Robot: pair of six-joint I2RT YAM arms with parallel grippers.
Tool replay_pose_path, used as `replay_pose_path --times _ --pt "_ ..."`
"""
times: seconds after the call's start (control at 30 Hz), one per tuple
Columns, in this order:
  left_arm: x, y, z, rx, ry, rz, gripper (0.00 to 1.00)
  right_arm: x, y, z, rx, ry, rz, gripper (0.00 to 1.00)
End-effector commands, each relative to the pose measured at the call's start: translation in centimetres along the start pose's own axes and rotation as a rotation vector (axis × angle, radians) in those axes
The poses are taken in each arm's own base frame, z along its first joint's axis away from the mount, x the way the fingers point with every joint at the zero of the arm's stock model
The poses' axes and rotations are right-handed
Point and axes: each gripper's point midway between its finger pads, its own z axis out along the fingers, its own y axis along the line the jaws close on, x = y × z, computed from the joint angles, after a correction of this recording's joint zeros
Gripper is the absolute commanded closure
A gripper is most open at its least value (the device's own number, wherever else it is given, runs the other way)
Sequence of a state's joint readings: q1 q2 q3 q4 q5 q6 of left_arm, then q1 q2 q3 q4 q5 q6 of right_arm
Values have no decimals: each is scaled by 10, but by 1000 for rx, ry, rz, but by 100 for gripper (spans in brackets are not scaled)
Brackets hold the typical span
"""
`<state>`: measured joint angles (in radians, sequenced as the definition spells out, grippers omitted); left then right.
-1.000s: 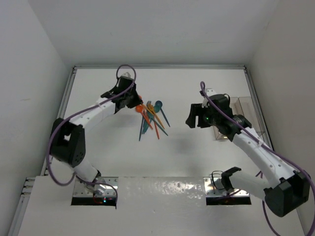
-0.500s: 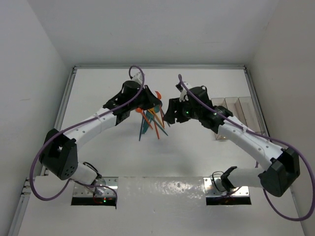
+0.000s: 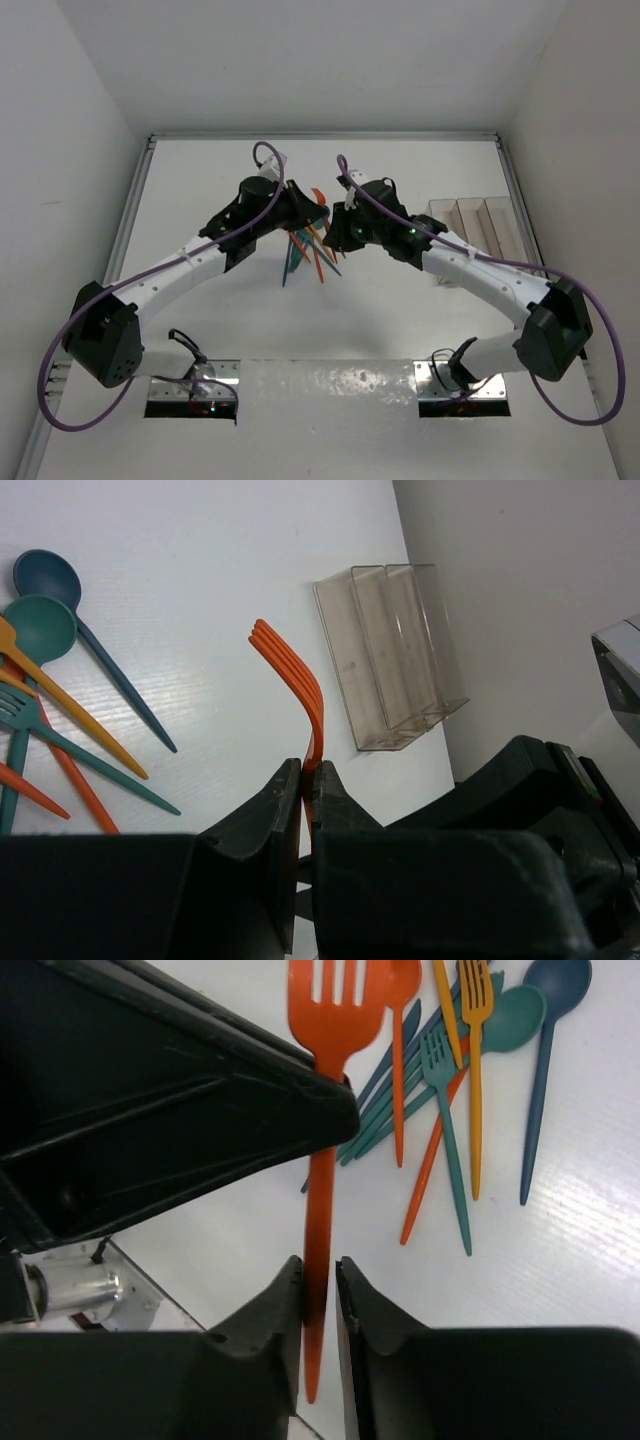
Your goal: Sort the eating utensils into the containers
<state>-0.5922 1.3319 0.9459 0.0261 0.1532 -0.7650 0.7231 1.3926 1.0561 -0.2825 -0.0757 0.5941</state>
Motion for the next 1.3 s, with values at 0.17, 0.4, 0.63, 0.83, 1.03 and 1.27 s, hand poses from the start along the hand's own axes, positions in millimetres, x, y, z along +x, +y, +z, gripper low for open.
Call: replay_pose_path --times 0.17,0.4,0.63,0.83,1.03,1.27 --pt "10 4 -10 3 11 31 73 -25 -13 -16 104 -123 -7 100" --pt "12 44 -31 -205 19 112 21 -6 -81 -57 420 -112 -148 100" --pt "24 93 -67 -377 -2 202 15 0 -189 -133 774 -56 -189 100" --pt "13 96 -92 -406 -42 265 10 -16 -261 -189 952 -83 -184 100" --pt "1 89 -94 -401 -39 345 8 -17 -331 -228 1071 -12 -192 100" --pt "7 99 -88 -415 -13 357 8 8 -391 -221 1143 128 -171 100"
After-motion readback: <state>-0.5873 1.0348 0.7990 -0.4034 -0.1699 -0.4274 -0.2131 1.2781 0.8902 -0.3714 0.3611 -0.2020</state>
